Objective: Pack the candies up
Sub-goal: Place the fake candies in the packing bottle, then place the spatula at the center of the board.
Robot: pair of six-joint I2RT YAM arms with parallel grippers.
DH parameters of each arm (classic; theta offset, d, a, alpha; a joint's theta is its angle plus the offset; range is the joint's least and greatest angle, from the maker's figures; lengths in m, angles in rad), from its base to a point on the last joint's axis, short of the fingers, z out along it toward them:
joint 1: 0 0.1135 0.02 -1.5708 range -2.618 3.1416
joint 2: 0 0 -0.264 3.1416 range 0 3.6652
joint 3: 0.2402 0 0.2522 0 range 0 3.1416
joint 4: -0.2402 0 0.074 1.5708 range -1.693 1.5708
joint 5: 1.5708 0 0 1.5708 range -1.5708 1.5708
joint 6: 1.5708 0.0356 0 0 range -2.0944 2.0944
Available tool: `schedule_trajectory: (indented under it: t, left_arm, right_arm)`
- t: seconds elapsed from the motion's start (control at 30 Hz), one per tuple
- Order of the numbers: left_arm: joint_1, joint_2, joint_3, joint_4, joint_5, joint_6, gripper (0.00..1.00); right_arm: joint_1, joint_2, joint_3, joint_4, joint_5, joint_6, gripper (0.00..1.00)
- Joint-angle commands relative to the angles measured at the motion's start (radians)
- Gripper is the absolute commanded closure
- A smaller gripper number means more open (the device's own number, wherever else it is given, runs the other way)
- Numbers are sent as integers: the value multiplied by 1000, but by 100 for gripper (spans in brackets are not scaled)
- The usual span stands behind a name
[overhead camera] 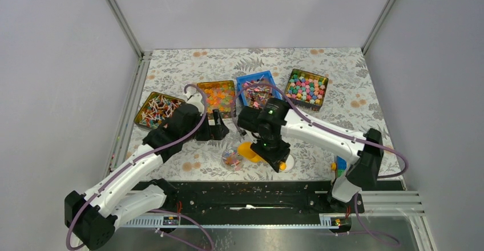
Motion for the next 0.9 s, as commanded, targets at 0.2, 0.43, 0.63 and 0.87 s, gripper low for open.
schedule_trajectory:
  t: [0.2,0.43,0.63,0.87]
  left_arm:
    - [2,-28,-48,21,83,-80,5]
    - [2,-79,-74,43,90,-74,5]
    - [2,-72,-71,43,95,-78,5]
    - [2,-42,-55,44,116,-82,5]
  right_arm:
    - [-86,-198,-249,148,42,77,100]
    - [-216,-292,-417,195,85,112,100]
    - [-323,-328,-502,210,146,141,100]
    - [-453,-338,-599,286,111,152,100]
